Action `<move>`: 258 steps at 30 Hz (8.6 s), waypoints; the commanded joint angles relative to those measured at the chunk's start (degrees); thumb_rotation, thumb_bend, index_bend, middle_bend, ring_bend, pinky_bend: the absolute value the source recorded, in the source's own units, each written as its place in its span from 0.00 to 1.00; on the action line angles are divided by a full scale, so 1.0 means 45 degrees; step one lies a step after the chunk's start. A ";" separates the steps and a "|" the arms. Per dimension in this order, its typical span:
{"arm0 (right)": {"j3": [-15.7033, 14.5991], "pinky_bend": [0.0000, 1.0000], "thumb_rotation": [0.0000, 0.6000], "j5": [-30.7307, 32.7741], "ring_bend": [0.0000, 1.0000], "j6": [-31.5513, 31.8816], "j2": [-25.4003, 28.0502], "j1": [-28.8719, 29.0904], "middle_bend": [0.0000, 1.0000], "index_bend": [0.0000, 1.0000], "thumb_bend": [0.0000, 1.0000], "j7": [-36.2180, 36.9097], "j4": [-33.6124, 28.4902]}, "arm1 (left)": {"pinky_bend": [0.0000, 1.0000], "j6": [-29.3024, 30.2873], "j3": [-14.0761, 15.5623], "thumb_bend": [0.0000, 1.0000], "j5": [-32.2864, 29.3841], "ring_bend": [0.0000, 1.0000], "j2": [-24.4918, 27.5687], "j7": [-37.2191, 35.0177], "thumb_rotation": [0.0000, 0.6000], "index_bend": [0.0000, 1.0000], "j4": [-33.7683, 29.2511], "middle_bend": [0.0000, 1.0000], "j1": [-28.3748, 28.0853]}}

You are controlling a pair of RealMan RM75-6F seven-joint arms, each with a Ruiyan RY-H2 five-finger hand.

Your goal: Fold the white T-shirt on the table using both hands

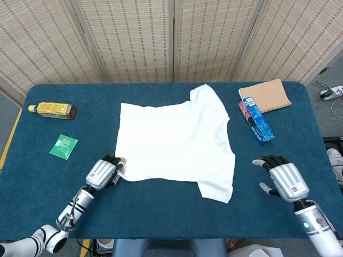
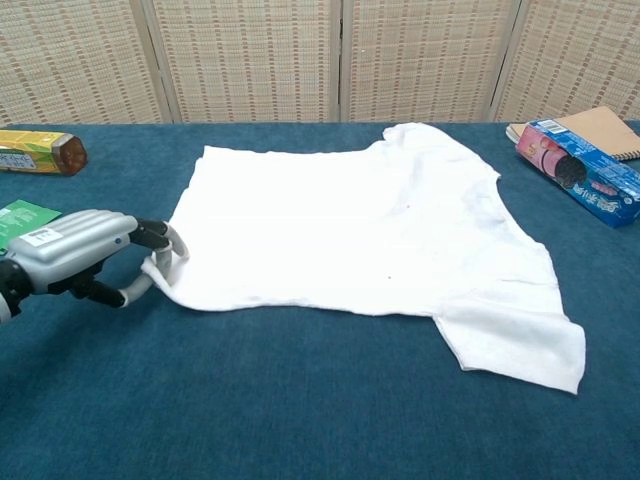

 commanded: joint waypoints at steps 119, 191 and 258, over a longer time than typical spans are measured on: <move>-0.3404 0.28 1.00 -0.3820 0.32 0.1670 -0.1041 0.2468 0.53 0.84 0.50 0.3722 0.0677 | 0.21 0.3433 0.2414 0.60 0.1510 0.36 0.5948 -0.2774 1.00 0.76 -0.5908 0.42 0.3473; -0.1747 0.36 1.00 -0.1312 0.36 0.0015 -0.1962 0.1207 0.56 0.89 0.65 0.3595 0.0375 | 0.19 -0.0949 0.0600 0.61 -0.0131 0.36 0.6347 -0.0436 1.00 0.77 -0.6836 0.42 0.1876; 0.1398 0.33 1.00 0.3400 0.34 -0.2479 -0.4641 0.3196 0.53 0.89 0.65 0.0720 0.1999 | 0.15 -0.5688 -0.1420 0.61 -0.5542 0.35 0.2894 0.2334 1.00 0.77 -0.1409 0.41 -0.2195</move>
